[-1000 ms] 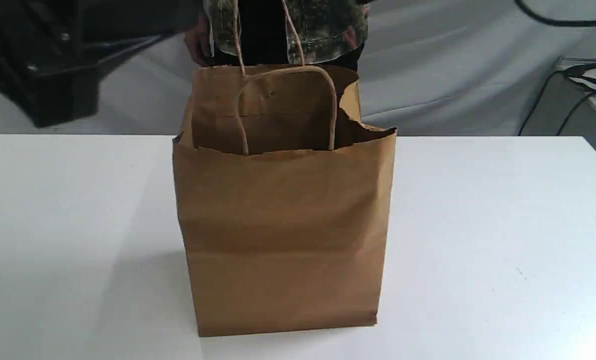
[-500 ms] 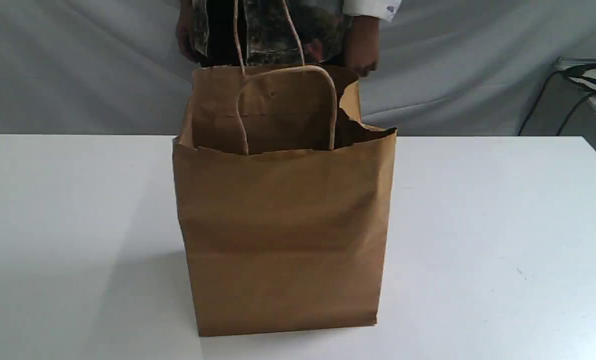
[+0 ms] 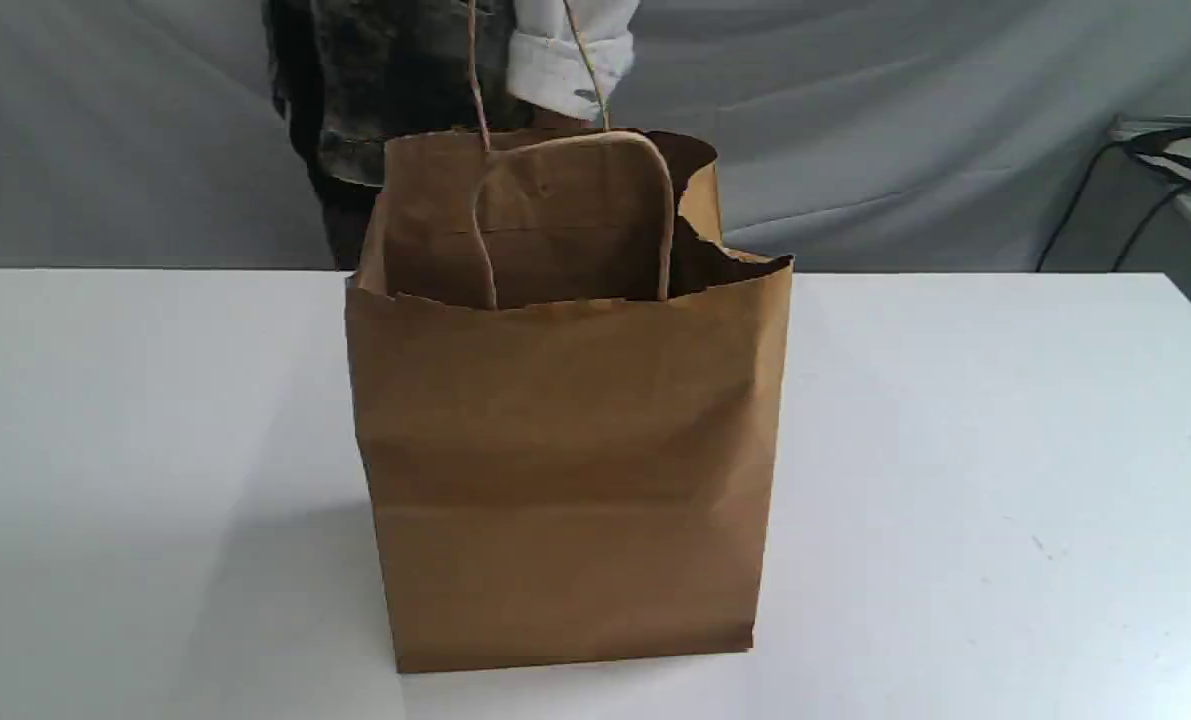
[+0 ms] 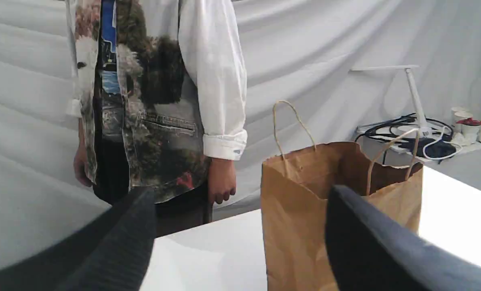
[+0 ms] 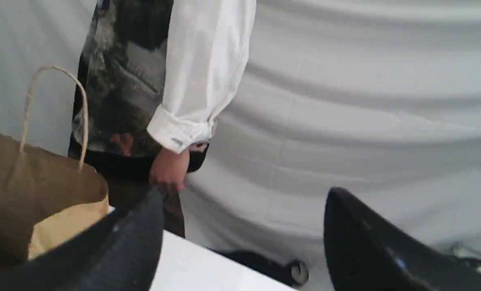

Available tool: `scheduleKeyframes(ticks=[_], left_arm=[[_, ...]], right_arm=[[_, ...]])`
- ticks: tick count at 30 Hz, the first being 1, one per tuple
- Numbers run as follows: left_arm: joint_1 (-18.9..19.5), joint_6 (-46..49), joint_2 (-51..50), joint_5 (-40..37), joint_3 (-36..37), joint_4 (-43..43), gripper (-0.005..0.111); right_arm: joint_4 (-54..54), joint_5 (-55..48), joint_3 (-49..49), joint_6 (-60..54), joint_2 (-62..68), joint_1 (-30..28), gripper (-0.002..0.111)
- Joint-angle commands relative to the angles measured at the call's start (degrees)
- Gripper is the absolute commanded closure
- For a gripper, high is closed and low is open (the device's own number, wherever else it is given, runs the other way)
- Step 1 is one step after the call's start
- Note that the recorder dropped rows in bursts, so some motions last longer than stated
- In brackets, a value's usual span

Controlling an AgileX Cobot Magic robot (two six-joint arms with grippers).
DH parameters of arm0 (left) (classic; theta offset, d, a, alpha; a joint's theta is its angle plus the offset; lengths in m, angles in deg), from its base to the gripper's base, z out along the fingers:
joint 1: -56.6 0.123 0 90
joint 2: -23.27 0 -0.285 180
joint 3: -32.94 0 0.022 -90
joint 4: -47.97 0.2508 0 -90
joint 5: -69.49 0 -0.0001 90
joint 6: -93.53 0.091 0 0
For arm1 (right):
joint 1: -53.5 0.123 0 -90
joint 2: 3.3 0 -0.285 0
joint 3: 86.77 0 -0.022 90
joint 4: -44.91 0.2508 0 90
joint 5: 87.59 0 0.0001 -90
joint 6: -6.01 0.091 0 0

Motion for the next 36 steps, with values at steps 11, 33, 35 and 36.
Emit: scheduleKeyframes(ticks=[11,33,35,36], left_arm=[[-0.3,-6.2,8.9,-14.2,1.1,8.3,0.044],[-0.3,-18.4,8.9,29.9,40.0,7.9,0.081],[-0.3,-17.8,8.9,42.9,44.8,13.6,0.093],[-0.3,-17.8,8.9,46.5,46.3,15.5,0.097]], right_arm=[[5.7,5.7,22.3,4.2,-13.5,0.0,0.053],[7.3,16.4,34.4,-7.6,-14.7,0.0,0.06],[7.3,18.6,34.4,-8.9,-14.7,0.0,0.06],[7.3,19.4,34.4,-9.0,-14.7,0.0,0.061]])
